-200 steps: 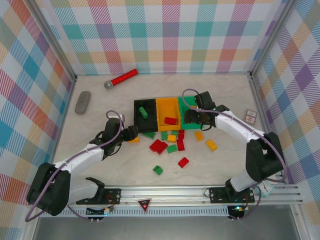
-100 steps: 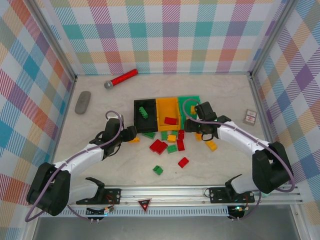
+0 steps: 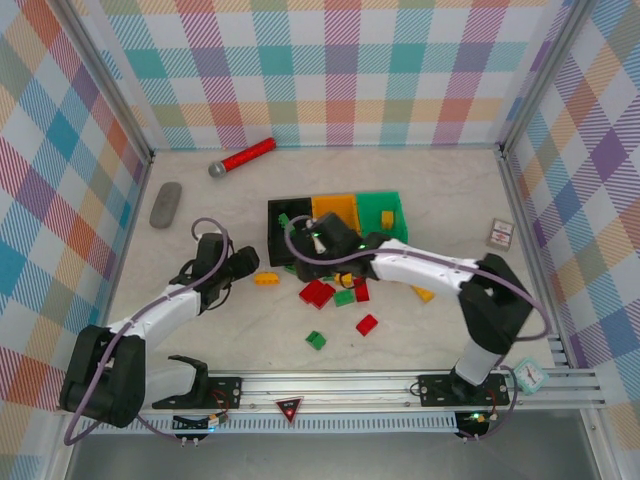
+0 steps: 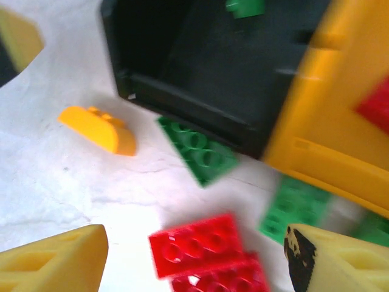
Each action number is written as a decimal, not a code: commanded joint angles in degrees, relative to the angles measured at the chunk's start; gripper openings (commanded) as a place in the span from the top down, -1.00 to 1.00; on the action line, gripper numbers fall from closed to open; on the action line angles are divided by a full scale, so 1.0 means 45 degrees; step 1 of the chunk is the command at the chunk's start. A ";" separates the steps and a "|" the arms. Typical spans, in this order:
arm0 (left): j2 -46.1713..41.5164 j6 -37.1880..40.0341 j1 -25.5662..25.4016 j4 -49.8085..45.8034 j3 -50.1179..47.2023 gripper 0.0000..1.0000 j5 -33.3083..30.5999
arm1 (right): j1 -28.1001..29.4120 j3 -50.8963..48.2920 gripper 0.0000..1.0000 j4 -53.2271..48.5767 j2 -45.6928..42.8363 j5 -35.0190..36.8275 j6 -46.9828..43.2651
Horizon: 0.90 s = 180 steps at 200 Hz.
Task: Sort the legos into containers by color
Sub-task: Pick up the lego from the center of the table.
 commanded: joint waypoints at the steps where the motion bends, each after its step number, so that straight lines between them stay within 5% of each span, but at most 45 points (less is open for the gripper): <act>1: 0.0263 -0.0509 0.0548 0.0389 -0.0170 -0.43 0.0977 | 0.0632 0.1307 -0.54 -0.0137 0.1192 -0.0305 -0.0663; 64: 0.0434 -0.0717 0.1144 0.0496 -0.0233 -0.43 0.1513 | 0.1285 0.4578 -0.55 -0.1395 0.4274 -0.0537 -0.1014; 180: 0.0604 -0.0713 0.1210 0.0349 -0.0105 -0.43 0.1401 | 0.1326 0.6918 -0.55 -0.2249 0.6626 -0.0689 -0.1257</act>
